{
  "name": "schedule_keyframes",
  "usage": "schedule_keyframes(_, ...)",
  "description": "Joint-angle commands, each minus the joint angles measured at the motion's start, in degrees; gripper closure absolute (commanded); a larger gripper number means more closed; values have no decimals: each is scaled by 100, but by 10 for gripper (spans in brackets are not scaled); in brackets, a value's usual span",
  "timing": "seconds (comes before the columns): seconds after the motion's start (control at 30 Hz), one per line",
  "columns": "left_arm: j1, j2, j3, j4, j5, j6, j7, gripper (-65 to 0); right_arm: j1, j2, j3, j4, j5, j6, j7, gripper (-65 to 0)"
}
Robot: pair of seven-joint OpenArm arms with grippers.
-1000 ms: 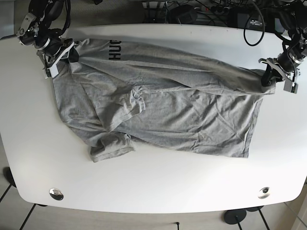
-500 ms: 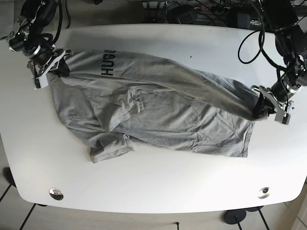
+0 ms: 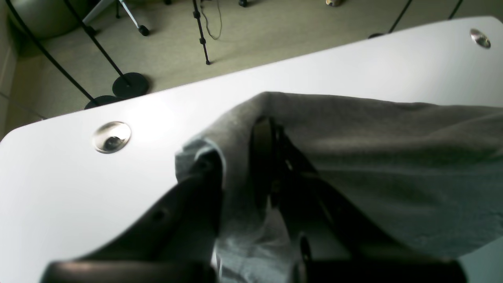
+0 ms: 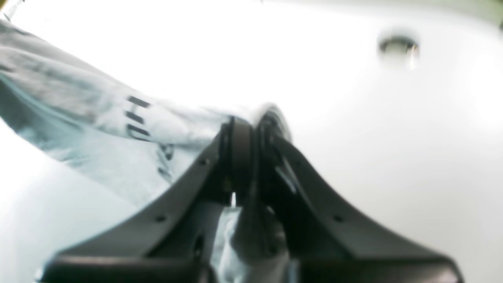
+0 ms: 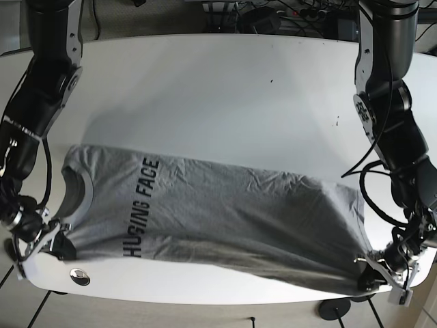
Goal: Fold the T-shirt properly
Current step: 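Lift the shirt with both grippers and lay it flat again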
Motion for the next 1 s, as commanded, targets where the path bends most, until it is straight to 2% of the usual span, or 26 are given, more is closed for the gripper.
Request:
schedule_keyframes(0.03, -782, -38, -24, -210, -127, 19, -202, -13, 916, 206, -294, -362, 114, -3, 253, -17)
schedule_keyframes(0.17, -1978, -82, -15, -614, -110, 45, -457, -13, 2630, 337, -1349, -1206, 114, -3, 683, -17)
schedule_keyframes(0.23, -2610, -205, 222, -685, -119, 28, -431, -11, 3615, 399, -1841, -1628, 132, 6, 806, -17)
schedule_keyframes(0.37, -2634, -530, 627, -359, -154, 1, -431, -11, 3768, 425, -1964, -1426, 167, 6, 798, -17)
schedule_keyframes(0.4, -2356, -654, 627, -166, -154, 1, -431, -11, 3712, 434, -1956, -1267, 167, 6, 736, -17)
schedule_keyframes(0.43, -2030, -733, 609, 1, -154, 1, -431, -11, 3466, 434, -1929, -1109, 167, 6, 692, -17)
schedule_keyframes(0.53, -975, -812, 574, 810, -163, 1, -422, -11, 2296, 417, -1270, -459, 167, 6, 525, -17)
schedule_keyframes(0.6, -87, -812, 275, 1346, -163, -8, -422, -11, 1619, 381, -945, 16, 167, 6, 305, -17)
schedule_keyframes(0.73, 1442, -768, -173, 1979, -198, -25, -422, -11, 116, 232, -417, 781, 167, 6, 235, -17)
schedule_keyframes(0.87, 2893, -768, -613, 2436, -796, -47, -422, -10, -1440, 206, 110, 1563, 167, 6, 235, -17)
schedule_keyframes(1.0, 4124, -768, -868, 2674, -1191, -47, -440, -10, -2785, -67, 717, 2029, 167, 59, 235, -17)
